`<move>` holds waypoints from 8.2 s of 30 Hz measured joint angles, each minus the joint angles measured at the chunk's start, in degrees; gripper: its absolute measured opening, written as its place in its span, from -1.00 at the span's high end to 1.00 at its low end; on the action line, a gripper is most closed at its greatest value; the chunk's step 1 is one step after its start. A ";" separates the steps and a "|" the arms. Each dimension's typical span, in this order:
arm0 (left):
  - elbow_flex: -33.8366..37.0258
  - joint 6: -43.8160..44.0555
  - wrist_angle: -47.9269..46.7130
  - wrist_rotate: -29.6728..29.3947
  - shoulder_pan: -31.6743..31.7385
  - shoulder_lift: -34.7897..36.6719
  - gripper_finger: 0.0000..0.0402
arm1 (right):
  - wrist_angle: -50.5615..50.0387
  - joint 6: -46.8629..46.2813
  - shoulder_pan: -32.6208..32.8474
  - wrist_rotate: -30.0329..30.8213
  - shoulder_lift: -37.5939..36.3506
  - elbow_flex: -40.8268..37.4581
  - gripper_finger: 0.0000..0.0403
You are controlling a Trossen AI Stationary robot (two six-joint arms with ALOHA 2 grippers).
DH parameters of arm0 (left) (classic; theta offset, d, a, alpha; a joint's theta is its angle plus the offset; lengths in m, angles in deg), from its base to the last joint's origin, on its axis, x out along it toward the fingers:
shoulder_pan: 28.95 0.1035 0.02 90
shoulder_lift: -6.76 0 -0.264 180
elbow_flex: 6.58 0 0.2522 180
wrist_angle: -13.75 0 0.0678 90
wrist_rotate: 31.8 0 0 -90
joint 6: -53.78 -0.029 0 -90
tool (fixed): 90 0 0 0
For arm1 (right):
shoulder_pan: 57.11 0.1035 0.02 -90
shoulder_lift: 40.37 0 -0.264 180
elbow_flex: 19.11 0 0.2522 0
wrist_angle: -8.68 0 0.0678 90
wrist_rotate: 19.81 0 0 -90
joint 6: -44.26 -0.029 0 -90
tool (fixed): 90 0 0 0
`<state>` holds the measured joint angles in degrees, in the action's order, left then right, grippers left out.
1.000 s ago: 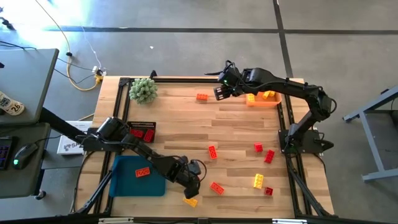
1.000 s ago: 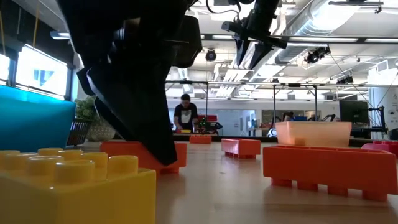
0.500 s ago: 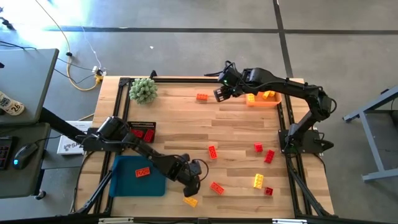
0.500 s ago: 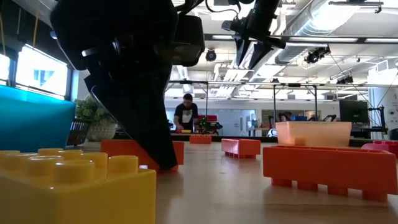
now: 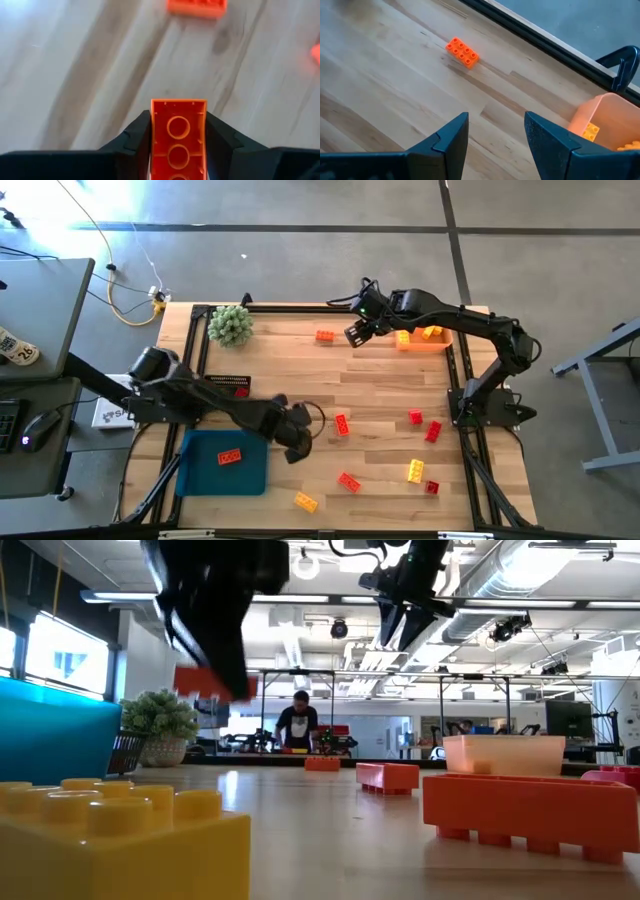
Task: Sort & place blocks by color
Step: Put the orange game piece into the blue bin, then put the red game piece into the black bin
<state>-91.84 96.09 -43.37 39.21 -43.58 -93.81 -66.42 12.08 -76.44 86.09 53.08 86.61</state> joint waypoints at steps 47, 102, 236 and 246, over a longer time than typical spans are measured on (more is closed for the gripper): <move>19.10 35.12 -11.54 3.58 -21.11 19.79 0.11 | -13.80 -22.71 24.53 -11.07 0.00 0.00 0.10; 19.03 16.58 -1.24 -10.56 -8.60 41.54 0.17 | -22.61 -64.45 45.01 -3.90 -4.84 -24.45 0.10; 19.03 -8.66 38.85 16.56 10.41 40.42 -0.21 | 68.71 6.38 26.53 -23.14 -0.87 -16.61 0.44; 19.03 -10.12 38.75 16.39 10.67 40.36 -0.21 | 68.68 6.11 26.38 -21.85 -1.26 -16.61 0.44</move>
<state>-72.81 85.97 -4.62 55.60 -32.91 -53.45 2.26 18.20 -50.06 64.24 51.82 70.00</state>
